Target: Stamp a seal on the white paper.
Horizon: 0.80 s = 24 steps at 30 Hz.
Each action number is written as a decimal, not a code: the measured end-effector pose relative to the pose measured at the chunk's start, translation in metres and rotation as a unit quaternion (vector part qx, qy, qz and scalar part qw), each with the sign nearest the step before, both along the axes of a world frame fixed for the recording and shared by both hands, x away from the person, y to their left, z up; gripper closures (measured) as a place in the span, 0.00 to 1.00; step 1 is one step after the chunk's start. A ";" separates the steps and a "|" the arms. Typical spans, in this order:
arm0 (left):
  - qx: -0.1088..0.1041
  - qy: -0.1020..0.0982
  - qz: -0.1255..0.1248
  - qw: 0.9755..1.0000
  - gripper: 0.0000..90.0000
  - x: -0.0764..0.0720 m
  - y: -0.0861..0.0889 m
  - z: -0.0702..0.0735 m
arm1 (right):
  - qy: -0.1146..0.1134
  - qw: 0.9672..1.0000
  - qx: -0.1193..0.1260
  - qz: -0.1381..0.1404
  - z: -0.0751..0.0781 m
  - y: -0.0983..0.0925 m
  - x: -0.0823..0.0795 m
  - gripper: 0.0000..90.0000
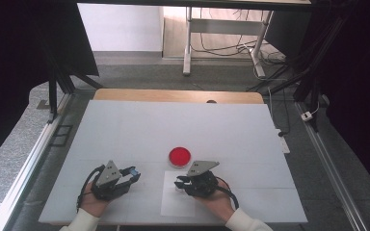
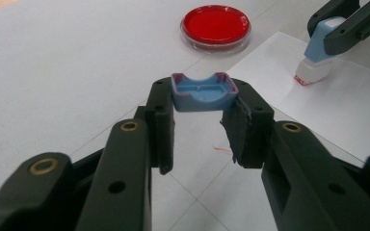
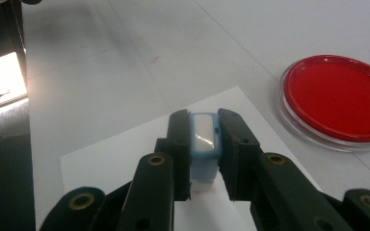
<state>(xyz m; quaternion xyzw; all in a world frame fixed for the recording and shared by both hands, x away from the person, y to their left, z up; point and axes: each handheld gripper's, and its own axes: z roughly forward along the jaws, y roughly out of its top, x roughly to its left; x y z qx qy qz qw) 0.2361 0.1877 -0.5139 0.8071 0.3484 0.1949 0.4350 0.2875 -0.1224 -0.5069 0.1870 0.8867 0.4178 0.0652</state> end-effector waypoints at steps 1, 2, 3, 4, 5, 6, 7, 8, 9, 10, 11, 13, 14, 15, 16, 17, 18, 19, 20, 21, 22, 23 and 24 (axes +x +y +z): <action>0.000 0.000 0.000 1.000 0.72 0.000 0.000 0.000 | -0.001 1.000 -0.001 0.001 0.000 0.000 0.000 0.83; 0.000 0.000 0.000 1.000 0.72 0.000 0.000 0.000 | -0.001 1.000 -0.001 0.001 0.000 0.000 0.000 0.83; 0.000 0.000 0.000 1.000 0.72 0.000 0.000 0.000 | -0.001 1.000 -0.001 0.002 0.000 0.000 0.000 0.83; 0.000 0.000 0.000 1.000 0.72 0.000 0.000 0.000 | -0.002 1.000 -0.002 0.003 0.000 0.000 0.000 0.83; 0.000 0.000 0.000 1.000 0.72 0.000 0.000 0.000 | -0.002 1.000 -0.003 0.003 0.000 0.000 0.000 0.83; 0.000 0.000 0.000 1.000 0.72 0.000 0.000 0.000 | 0.000 1.000 -0.003 0.002 0.000 0.000 0.000 0.83; -0.001 0.000 0.000 1.000 0.72 0.000 0.000 0.000 | 0.000 1.000 -0.004 0.002 0.000 0.000 0.000 0.83; 0.000 0.000 0.000 1.000 0.72 0.000 0.000 0.000 | 0.001 1.000 -0.004 0.001 0.000 0.000 0.000 0.83; 0.000 0.000 0.000 1.000 0.72 0.000 0.000 0.000 | 0.001 1.000 -0.004 0.001 0.000 0.000 0.000 0.83; 0.000 0.000 0.000 1.000 0.72 0.000 0.000 0.000 | 0.001 1.000 -0.004 0.001 0.000 0.000 0.000 0.83; 0.000 0.001 0.000 1.000 0.72 0.000 0.000 0.000 | 0.001 1.000 -0.005 0.002 0.000 0.000 0.000 0.83; 0.000 0.001 0.000 1.000 0.72 0.000 0.000 0.000 | -0.002 1.000 -0.010 0.002 -0.001 0.001 -0.001 0.83; 0.000 0.001 0.000 1.000 0.72 0.000 0.000 0.000 | -0.003 1.000 -0.012 0.004 -0.001 0.001 -0.001 0.83; 0.000 0.001 0.000 1.000 0.72 0.000 0.000 0.000 | -0.004 1.000 -0.014 0.004 -0.001 0.001 -0.001 0.83; 0.000 0.001 0.000 1.000 0.72 0.000 0.000 0.000 | -0.004 1.000 -0.014 0.004 -0.001 0.002 -0.002 0.83; 0.000 0.001 -0.001 1.000 0.72 0.000 0.000 0.000 | -0.005 1.000 -0.015 0.005 -0.001 0.002 -0.002 0.83; 0.000 0.001 -0.001 1.000 0.72 0.000 0.000 0.000 | -0.004 1.000 -0.014 0.005 -0.002 0.002 -0.002 0.83; 0.000 0.001 -0.001 1.000 0.72 0.000 0.000 0.000 | -0.004 1.000 -0.014 0.005 -0.002 0.002 -0.002 0.83; 0.000 0.002 -0.001 1.000 0.72 0.000 0.000 0.000 | -0.002 1.000 -0.013 0.006 -0.002 0.002 -0.001 0.83; 0.000 0.002 -0.001 1.000 0.72 0.000 0.000 0.000 | -0.002 1.000 -0.015 0.006 -0.002 0.001 -0.001 0.83; 0.000 0.002 -0.001 1.000 0.72 0.000 0.000 0.000 | -0.002 1.000 -0.015 0.006 -0.002 0.001 -0.001 0.83; 0.000 0.002 -0.001 1.000 0.72 0.000 0.000 0.000 | -0.002 1.000 -0.016 0.006 -0.003 0.001 -0.001 0.83; 0.000 0.002 -0.001 1.000 0.72 0.000 -0.001 0.000 | -0.002 1.000 -0.015 0.005 -0.003 0.001 -0.001 0.83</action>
